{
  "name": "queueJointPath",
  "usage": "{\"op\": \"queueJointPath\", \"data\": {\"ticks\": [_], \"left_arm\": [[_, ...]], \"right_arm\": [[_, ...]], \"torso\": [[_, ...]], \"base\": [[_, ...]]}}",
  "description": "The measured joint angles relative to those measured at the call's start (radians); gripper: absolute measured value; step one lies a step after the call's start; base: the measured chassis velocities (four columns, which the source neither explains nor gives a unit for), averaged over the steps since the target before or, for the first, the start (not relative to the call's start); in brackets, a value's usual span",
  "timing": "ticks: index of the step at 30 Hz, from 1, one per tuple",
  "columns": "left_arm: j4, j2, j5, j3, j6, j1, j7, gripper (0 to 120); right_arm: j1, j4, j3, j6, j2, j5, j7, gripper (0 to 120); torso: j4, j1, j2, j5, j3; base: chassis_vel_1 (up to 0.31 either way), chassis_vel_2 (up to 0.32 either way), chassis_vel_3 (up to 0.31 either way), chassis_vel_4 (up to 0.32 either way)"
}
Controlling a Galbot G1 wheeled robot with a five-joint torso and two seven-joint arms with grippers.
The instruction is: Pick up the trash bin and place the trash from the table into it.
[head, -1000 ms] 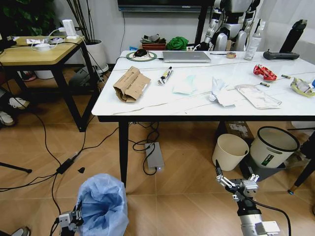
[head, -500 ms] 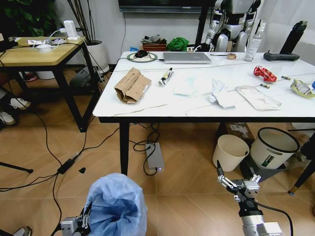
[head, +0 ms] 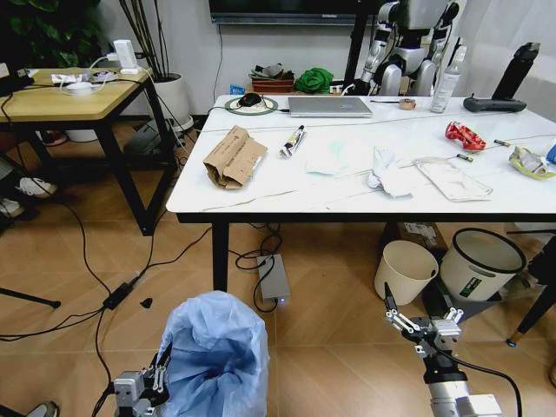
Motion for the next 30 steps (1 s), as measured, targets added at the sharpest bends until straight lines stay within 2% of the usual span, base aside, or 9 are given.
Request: {"op": "queueJointPath", "data": {"ticks": [15, 30], "left_arm": [[-0.044, 0.003, -0.007, -0.003, 0.015, 0.028, -0.003, 0], [-0.050, 0.005, -0.010, 0.000, 0.021, 0.031, -0.010, 0]], "right_arm": [[0.005, -0.005, 0.003, 0.000, 0.000, 0.007, 0.001, 100], [0.004, -0.006, -0.005, 0.000, 0.000, 0.005, 0.001, 100]], "torso": [[0.0001, 0.025, 0.067, 0.0001, 0.042], [0.0001, 0.045, 0.116, 0.0000, 0.071]], "base": [[0.000, 0.000, 0.000, 0.000], [0.000, 0.000, 0.000, 0.000]]}}
